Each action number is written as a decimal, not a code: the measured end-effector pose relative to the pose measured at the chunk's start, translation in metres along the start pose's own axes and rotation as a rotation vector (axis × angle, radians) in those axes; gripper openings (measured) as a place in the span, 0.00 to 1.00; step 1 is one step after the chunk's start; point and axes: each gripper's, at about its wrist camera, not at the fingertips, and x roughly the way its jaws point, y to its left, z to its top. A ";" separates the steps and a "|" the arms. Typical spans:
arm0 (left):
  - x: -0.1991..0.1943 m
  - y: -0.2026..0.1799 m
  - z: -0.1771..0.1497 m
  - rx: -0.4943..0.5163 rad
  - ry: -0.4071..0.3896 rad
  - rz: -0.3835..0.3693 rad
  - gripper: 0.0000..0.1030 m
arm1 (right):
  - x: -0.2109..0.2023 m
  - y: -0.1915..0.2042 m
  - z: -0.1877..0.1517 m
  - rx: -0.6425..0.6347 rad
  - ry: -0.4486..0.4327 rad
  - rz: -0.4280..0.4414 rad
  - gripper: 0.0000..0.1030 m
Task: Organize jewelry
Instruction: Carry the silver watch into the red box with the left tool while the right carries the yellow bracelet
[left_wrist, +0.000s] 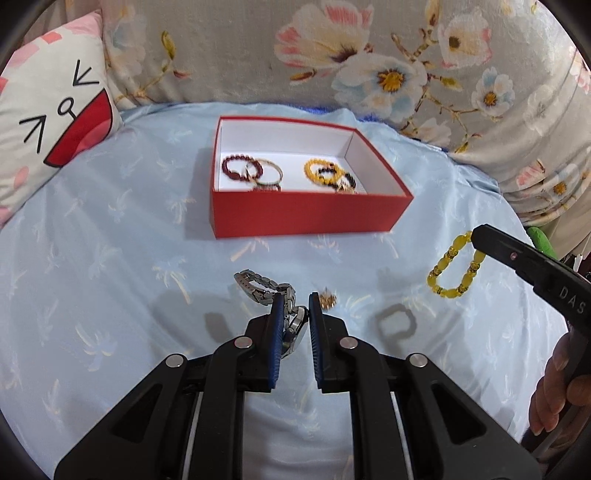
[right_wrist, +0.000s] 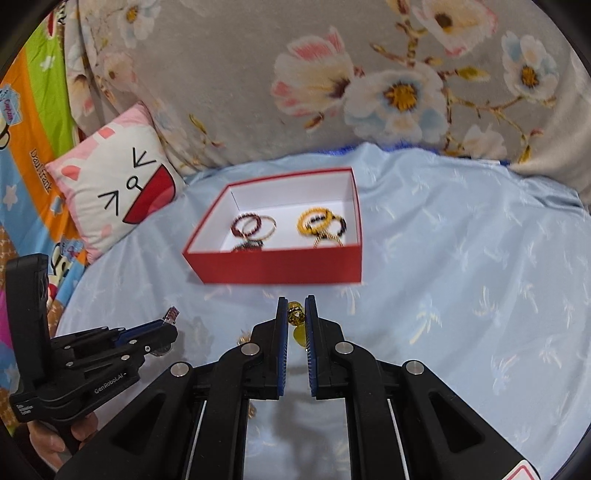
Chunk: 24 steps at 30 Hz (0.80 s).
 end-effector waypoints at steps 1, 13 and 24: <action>-0.003 0.000 0.006 0.006 -0.008 0.003 0.13 | -0.001 0.001 0.006 -0.005 -0.007 0.005 0.08; 0.000 0.003 0.089 0.063 -0.109 0.060 0.13 | 0.029 0.014 0.095 -0.046 -0.092 0.026 0.08; 0.036 0.003 0.127 0.065 -0.120 0.082 0.13 | 0.075 0.018 0.121 -0.038 -0.070 0.038 0.08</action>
